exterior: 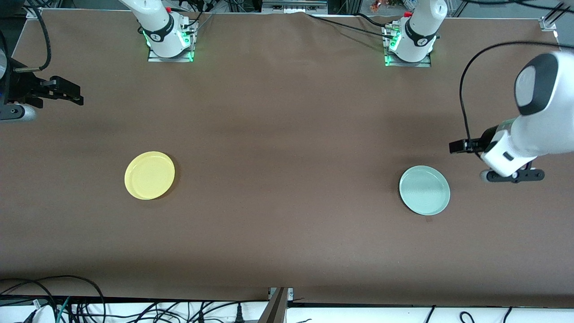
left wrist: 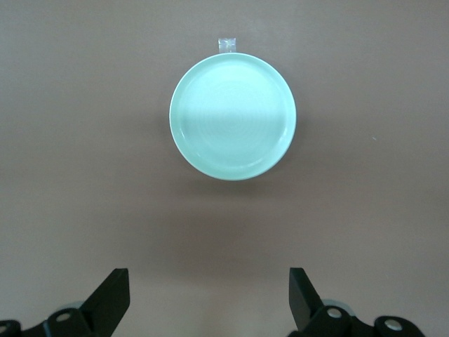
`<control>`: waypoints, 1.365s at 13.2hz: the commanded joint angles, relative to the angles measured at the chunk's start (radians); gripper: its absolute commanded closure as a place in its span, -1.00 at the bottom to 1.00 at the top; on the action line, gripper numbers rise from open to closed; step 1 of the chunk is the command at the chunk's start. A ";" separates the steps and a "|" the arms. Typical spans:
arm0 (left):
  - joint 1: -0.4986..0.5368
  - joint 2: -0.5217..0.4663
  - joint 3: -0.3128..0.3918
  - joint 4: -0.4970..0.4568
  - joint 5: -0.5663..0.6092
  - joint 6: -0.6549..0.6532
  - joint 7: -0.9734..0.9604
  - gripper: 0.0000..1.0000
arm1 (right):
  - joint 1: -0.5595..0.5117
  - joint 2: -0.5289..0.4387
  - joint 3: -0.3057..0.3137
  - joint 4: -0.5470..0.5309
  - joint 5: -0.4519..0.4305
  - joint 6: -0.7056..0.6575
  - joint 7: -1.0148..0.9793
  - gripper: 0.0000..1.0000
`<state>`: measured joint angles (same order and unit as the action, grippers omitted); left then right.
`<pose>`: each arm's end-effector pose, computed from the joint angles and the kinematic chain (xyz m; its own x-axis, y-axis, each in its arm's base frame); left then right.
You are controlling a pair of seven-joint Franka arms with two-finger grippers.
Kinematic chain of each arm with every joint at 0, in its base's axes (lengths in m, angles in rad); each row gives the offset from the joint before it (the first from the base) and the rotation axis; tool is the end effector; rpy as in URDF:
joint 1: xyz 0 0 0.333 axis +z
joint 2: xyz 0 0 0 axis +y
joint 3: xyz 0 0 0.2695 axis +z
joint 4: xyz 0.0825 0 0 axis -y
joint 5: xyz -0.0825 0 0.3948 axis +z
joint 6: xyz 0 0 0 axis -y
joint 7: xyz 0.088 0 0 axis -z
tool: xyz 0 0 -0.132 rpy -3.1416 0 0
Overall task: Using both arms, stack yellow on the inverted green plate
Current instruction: 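Move the left gripper down to the green plate's rim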
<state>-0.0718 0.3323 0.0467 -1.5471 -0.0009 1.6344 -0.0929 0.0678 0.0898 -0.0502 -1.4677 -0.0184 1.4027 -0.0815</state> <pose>0.6202 -0.0178 0.3703 0.9683 0.0697 -0.2398 0.0627 -0.9974 -0.0368 0.5665 0.0083 0.5379 0.9833 0.0951 -0.1554 0.0979 -0.9951 0.0103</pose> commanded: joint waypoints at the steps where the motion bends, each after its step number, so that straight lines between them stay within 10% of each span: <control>1: 0.014 0.030 -0.002 -0.034 0.005 0.077 -0.008 -1.00 | 0.000 -0.005 0.004 -0.005 -0.002 -0.001 -0.001 -1.00; 18: 0.127 0.186 -0.005 -0.320 0.015 0.602 0.206 -1.00 | 0.001 -0.005 0.006 -0.005 -0.002 0.001 0.000 -1.00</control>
<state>0.0458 0.4995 0.0490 -1.8670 0.0012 2.2087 0.0839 0.0678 0.0904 -0.0496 -1.4678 -0.0184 1.4030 -0.0815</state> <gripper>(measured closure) 0.000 0.000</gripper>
